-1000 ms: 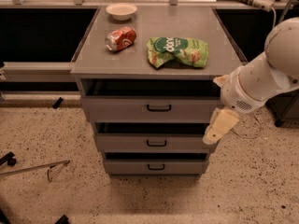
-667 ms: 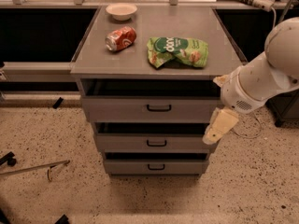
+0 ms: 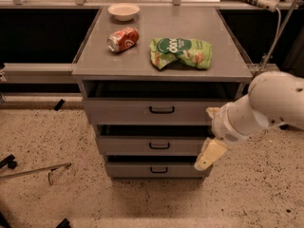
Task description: Open middle drawer
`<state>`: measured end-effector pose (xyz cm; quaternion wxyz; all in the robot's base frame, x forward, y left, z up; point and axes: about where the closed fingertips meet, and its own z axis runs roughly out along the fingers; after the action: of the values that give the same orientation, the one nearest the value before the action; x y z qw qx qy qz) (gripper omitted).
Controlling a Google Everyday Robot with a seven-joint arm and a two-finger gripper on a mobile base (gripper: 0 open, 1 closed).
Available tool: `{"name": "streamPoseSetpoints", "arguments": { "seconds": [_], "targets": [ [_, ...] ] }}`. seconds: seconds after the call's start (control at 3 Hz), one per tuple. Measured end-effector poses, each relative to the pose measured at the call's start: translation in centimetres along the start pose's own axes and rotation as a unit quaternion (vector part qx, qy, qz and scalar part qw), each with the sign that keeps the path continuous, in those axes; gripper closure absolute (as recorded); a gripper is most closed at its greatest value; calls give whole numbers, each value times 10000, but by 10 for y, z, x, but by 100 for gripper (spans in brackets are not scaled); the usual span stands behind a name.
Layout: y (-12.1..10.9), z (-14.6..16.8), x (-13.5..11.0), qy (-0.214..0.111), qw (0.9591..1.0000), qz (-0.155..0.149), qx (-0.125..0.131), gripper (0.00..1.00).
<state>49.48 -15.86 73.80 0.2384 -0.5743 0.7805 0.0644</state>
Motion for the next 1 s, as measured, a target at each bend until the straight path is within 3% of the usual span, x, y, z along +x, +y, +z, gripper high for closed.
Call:
{"name": "streamPoseSetpoints", "arguments": {
  "seconds": [0.33, 0.67, 1.0],
  "targets": [
    [22, 75, 31, -132, 9996, 160, -200, 0],
    [45, 147, 47, -341, 9977, 226, -538, 0],
    [45, 150, 48, -331, 9977, 228, -544, 0]
  ]
}}
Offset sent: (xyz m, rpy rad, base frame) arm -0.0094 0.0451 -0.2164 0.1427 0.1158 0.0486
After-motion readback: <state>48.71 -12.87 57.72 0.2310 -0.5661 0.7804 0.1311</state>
